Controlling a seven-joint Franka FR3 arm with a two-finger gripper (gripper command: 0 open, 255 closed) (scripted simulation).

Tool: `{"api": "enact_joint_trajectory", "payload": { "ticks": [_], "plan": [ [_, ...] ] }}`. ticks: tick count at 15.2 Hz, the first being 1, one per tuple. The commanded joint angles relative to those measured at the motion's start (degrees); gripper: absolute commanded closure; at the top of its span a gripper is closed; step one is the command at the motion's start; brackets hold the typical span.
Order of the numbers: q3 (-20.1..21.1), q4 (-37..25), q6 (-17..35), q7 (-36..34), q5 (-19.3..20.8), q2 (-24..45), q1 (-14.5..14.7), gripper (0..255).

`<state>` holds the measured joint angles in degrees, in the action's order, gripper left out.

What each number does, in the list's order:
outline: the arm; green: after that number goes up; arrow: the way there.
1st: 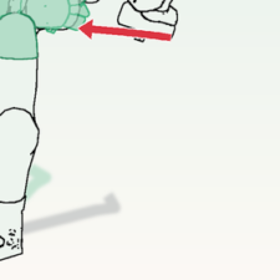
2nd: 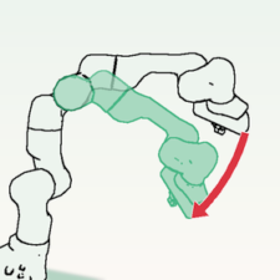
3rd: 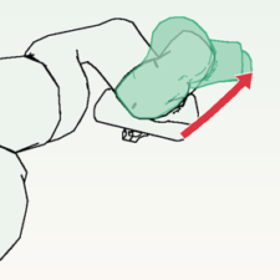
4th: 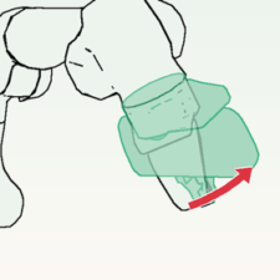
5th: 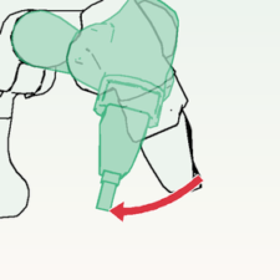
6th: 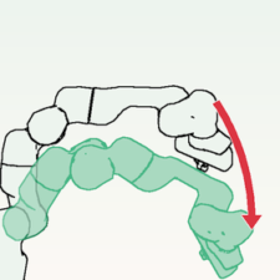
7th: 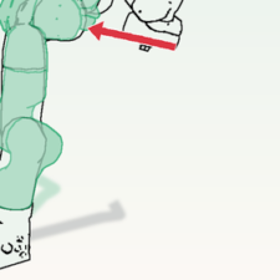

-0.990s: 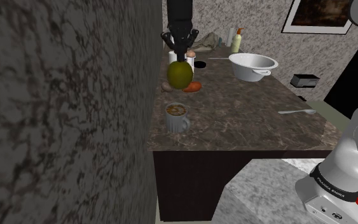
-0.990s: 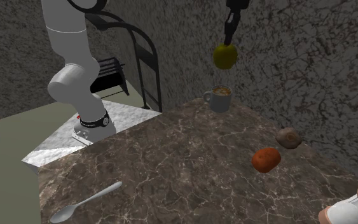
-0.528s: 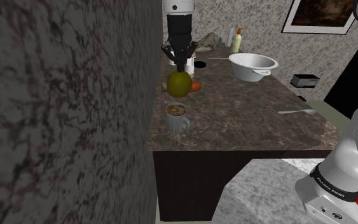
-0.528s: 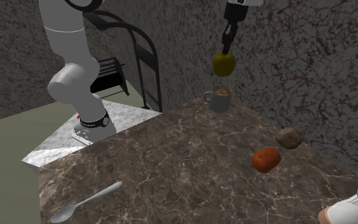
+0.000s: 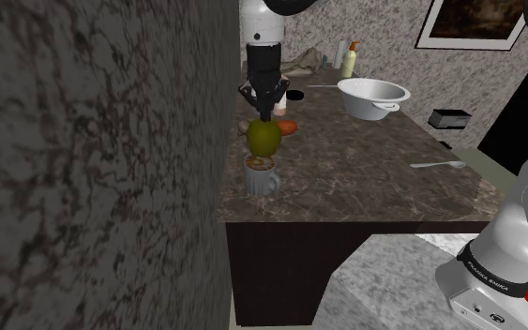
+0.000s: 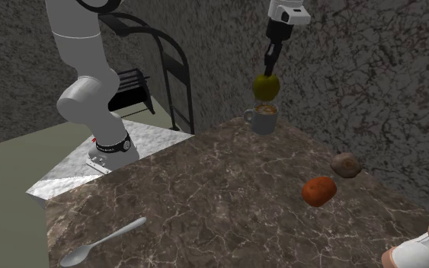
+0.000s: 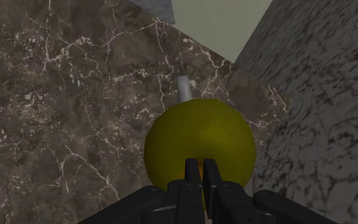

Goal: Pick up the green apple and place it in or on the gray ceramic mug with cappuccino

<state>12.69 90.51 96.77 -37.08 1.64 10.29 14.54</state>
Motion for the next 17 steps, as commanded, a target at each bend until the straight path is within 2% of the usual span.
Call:
{"api": "enact_joint_trajectory", "payload": {
  "ticks": [1,5,13,14,17],
  "plan": [
    [-0.1,1.6,1.7,0.1,0.0,0.0,-0.1,255],
    [-0.1,4.7,4.9,0.1,0.1,0.2,-0.1,255],
    [-0.1,4.7,4.9,0.1,0.1,0.2,-0.1,255],
    [-0.1,4.7,4.9,0.1,0.1,0.2,-0.1,0],
    [-0.1,4.6,4.9,0.1,0.1,0.2,-0.1,0]
  ]
}}
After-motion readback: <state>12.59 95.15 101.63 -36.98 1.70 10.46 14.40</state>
